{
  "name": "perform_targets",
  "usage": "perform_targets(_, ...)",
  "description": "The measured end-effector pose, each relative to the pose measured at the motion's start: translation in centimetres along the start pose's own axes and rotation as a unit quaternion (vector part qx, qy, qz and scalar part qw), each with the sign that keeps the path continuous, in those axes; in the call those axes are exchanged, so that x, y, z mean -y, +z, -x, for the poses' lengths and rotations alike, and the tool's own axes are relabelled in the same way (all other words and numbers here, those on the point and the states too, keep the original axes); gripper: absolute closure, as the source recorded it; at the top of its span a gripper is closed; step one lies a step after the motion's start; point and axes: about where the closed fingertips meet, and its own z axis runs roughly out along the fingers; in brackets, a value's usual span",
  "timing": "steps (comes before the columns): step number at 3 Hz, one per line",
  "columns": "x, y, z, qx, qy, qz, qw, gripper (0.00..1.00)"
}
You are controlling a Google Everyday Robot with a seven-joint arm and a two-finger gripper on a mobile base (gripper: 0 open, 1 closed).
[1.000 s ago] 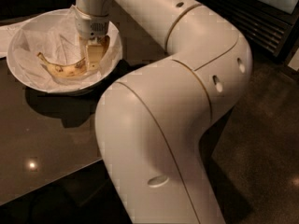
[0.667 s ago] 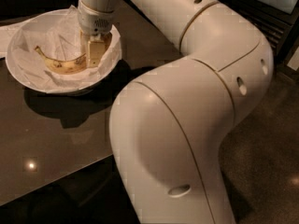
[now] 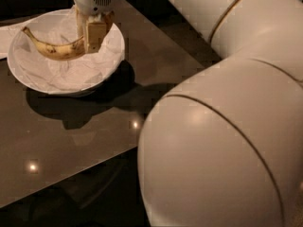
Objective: Pick banana from white bowl
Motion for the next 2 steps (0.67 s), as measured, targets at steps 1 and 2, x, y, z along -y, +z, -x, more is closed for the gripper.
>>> perform_targets(1,-0.04,-0.37,0.09,0.000,-0.001,-0.004,1.0000,1.00)
perform_targets(2,-0.75,-0.98,-0.33,0.014,0.018,-0.019,0.9995,1.00)
